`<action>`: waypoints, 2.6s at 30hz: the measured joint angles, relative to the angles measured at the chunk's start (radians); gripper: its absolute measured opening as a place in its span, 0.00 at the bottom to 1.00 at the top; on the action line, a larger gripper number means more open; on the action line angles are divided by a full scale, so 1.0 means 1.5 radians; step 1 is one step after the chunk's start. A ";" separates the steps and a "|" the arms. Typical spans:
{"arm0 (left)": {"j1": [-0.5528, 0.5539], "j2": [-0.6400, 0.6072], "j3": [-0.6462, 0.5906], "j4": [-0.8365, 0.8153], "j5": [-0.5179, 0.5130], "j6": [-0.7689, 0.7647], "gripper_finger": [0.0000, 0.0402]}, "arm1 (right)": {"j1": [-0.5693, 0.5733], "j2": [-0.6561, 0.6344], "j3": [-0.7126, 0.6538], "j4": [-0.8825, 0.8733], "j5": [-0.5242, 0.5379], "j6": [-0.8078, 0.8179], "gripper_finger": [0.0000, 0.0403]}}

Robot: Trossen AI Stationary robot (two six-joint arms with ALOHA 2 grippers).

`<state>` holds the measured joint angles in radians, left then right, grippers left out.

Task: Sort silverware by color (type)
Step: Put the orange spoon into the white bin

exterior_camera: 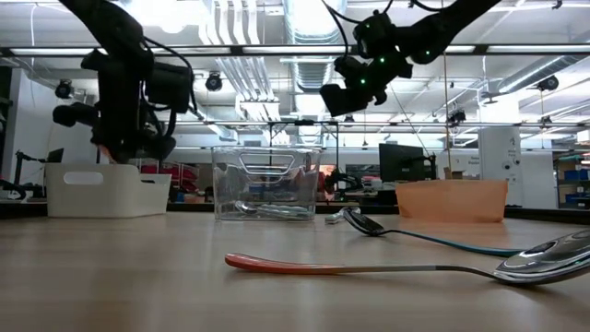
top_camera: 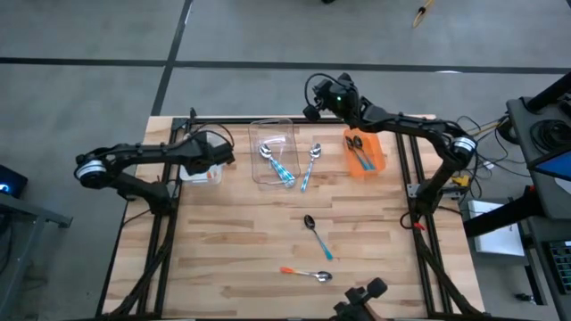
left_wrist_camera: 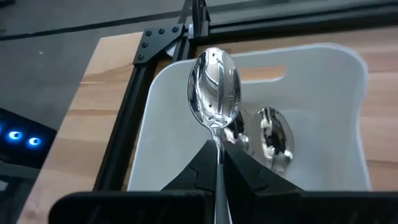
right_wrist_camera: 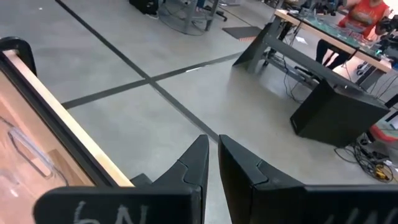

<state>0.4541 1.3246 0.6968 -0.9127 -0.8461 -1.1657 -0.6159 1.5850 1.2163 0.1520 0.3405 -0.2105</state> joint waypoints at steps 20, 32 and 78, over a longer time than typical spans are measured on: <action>0.000 0.033 0.000 -0.021 0.048 0.023 0.00 | 0.000 -0.008 0.007 -0.015 0.000 0.032 0.07; 0.001 0.005 0.003 -0.021 0.102 0.076 0.00 | 0.002 -0.015 0.075 -0.151 0.000 0.034 0.07; 0.119 -0.001 0.002 0.000 0.161 0.102 0.00 | -0.029 -0.021 0.169 -0.464 -0.110 -0.037 0.07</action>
<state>0.6331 1.3235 0.6994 -0.9127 -0.6041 -1.0134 -0.6594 1.5532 1.4704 -0.5446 0.1751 -0.2663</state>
